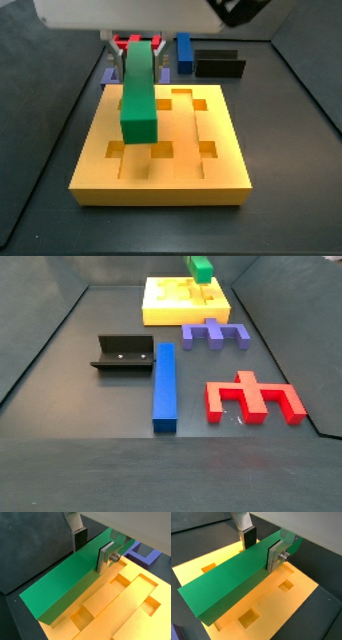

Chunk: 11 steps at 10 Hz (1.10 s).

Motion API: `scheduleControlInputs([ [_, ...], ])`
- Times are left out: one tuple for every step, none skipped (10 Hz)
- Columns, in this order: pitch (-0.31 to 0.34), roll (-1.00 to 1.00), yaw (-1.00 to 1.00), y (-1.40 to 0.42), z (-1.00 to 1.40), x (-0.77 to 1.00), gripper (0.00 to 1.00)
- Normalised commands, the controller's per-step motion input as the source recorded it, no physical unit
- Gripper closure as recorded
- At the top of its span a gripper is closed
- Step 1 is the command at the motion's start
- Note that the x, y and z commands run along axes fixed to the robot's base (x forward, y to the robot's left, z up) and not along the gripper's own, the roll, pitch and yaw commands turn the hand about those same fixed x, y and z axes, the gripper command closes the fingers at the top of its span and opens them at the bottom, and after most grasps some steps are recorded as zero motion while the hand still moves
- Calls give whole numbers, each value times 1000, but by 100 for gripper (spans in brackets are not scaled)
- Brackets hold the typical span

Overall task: Pick up the green object. Move up. Move to above the board. Insert the green object.
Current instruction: Insert the green object.

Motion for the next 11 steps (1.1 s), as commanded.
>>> scheduleControlInputs([
  [0, 54, 0, -49, -680, -94, 100],
  [0, 43, -40, -34, -603, -34, 100],
  [0, 0, -63, -40, -471, 0, 100],
  [0, 0, 0, -57, -337, 0, 100],
  [0, 3, 0, -43, -360, 0, 100],
  [1, 3, 0, -49, -291, 0, 100],
  [0, 0, 0, -74, -243, 0, 100],
  [0, 0, 0, -91, -206, 0, 100],
  [7, 20, -71, -149, -174, 11, 100],
  [16, 40, -169, -180, -157, 11, 100],
  [21, 47, -180, -140, -157, 9, 100],
])
